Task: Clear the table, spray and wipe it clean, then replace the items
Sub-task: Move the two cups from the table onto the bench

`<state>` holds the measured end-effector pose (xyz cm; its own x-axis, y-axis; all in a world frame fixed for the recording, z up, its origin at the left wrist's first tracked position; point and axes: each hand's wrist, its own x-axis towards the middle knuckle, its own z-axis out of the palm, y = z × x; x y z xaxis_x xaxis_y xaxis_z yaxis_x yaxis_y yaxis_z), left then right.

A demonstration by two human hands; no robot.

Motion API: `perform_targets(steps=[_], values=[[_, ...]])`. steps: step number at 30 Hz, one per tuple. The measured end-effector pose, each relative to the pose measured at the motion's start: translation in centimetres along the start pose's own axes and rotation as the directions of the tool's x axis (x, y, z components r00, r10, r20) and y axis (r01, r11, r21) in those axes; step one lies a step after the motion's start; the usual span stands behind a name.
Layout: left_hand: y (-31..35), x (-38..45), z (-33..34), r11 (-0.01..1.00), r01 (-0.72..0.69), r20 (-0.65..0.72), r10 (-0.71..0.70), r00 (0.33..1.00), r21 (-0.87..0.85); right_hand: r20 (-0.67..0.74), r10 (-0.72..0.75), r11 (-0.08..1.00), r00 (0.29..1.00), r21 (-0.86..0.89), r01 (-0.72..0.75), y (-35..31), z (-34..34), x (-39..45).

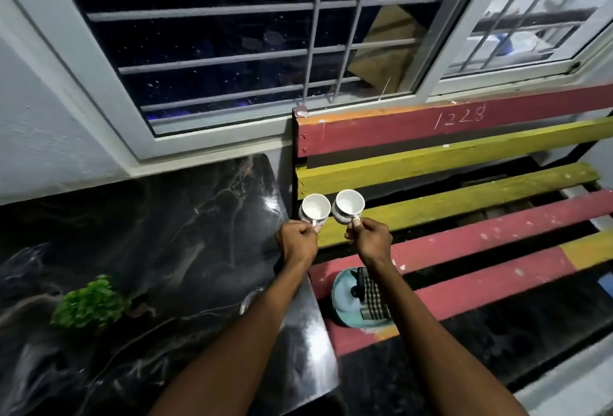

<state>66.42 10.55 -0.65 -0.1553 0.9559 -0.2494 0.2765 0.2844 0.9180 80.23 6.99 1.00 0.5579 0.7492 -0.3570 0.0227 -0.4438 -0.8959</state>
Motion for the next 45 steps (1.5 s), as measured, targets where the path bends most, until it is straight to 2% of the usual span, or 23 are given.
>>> perform_targets(steps=[11, 21, 26, 29, 35, 40, 45], values=[[-5.1, 6.3, 13.9, 0.982, 0.177, -0.159, -0.163, 0.974, 0.072, 0.135, 0.157, 0.970, 0.978, -0.208, -0.127, 7.4, -2.1, 15.7], [-13.7, 11.7, 18.6, 0.918, 0.379, -0.225, -0.348, 0.910, 0.112, 0.155, 0.281, 0.944, 0.947, -0.224, -0.243, 17.0, 1.4, 24.8], [-17.4, 12.8, 19.5, 0.895, 0.429, -0.245, -0.392, 0.887, 0.123, 0.165, 0.288, 0.938, 0.943, -0.245, -0.244, 20.0, 2.6, 26.0], [-18.7, 12.8, 19.8, 0.890, 0.443, -0.250, -0.408, 0.878, 0.103, 0.183, 0.341, 0.935, 0.922, -0.164, -0.313, 21.1, 3.5, 26.1], [-20.2, 12.5, 20.1, 0.870, 0.488, -0.244, -0.458, 0.855, 0.075, 0.203, 0.350, 0.933, 0.914, -0.161, -0.321, 22.9, 4.0, 26.0], [-20.7, 12.3, 20.2, 0.842, 0.538, -0.228, -0.516, 0.826, 0.044, 0.181, 0.339, 0.931, 0.923, -0.206, -0.301, 23.2, 3.6, 25.8], [-20.6, 12.2, 20.0, 0.843, 0.532, -0.213, -0.508, 0.835, 0.076, 0.108, 0.318, 0.912, 0.942, -0.307, -0.272, 22.9, 3.7, 25.8]])
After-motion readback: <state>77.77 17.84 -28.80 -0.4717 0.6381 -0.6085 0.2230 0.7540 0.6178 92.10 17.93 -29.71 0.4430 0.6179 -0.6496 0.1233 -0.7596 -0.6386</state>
